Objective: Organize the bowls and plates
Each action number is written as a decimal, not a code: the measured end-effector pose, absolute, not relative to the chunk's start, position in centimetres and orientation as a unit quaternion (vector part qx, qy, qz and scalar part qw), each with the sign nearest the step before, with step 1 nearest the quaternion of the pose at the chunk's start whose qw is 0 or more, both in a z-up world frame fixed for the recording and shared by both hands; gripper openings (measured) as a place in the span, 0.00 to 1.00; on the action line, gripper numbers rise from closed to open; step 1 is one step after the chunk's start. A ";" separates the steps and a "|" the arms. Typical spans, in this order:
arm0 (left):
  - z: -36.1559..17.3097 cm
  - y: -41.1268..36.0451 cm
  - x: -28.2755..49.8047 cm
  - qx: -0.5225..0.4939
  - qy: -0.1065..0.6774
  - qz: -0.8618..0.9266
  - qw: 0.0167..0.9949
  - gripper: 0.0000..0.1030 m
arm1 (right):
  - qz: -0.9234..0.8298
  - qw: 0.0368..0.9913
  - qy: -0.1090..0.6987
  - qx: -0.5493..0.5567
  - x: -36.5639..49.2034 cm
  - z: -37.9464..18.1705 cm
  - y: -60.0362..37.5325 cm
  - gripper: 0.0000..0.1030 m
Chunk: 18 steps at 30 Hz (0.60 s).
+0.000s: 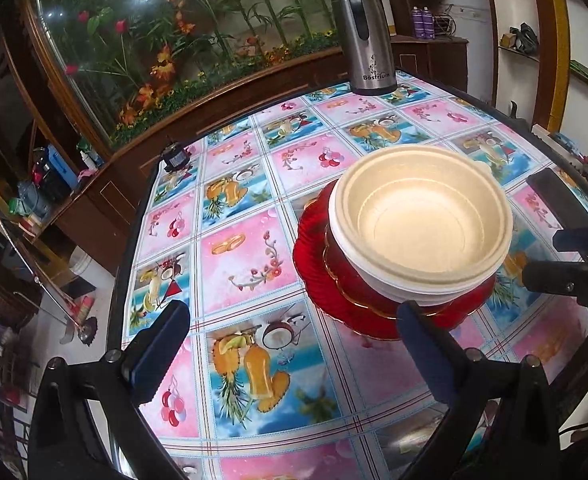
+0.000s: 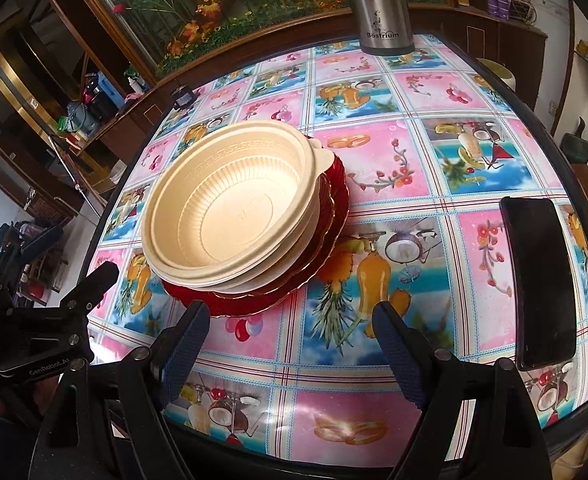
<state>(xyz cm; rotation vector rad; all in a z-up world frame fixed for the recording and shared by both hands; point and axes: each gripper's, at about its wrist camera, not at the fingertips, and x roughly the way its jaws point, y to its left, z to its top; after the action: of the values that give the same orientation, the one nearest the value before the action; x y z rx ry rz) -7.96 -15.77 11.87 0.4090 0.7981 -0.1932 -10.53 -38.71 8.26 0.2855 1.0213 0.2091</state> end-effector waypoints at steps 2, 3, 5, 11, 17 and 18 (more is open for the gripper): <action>11.8 -15.7 -7.9 0.195 0.388 -0.094 0.896 1.00 | 0.100 0.857 0.486 0.136 -10.5 8.3 -38.7 0.84; 11.8 -15.7 -7.9 0.193 0.390 -0.095 0.896 1.00 | 0.100 0.857 0.487 0.135 -10.5 8.2 -38.7 0.84; 11.8 -15.6 -7.9 0.190 0.391 -0.095 0.895 1.00 | 0.100 0.857 0.488 0.135 -10.6 8.2 -38.6 0.84; 11.7 -15.3 -7.9 0.185 0.394 -0.095 0.895 1.00 | 0.102 0.856 0.488 0.135 -10.7 8.2 -38.6 0.84; 11.6 -15.3 -7.8 0.182 0.396 -0.097 0.895 1.00 | 0.102 0.855 0.489 0.135 -10.7 8.1 -38.5 0.84; 11.6 -15.2 -7.8 0.180 0.396 -0.098 0.895 1.00 | 0.102 0.855 0.490 0.135 -10.7 8.1 -38.5 0.84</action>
<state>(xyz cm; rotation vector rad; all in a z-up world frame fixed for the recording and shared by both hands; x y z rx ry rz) -7.82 -15.23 11.61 0.3734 0.8219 -0.2021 -10.74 -38.54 8.09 0.2848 1.0303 0.2140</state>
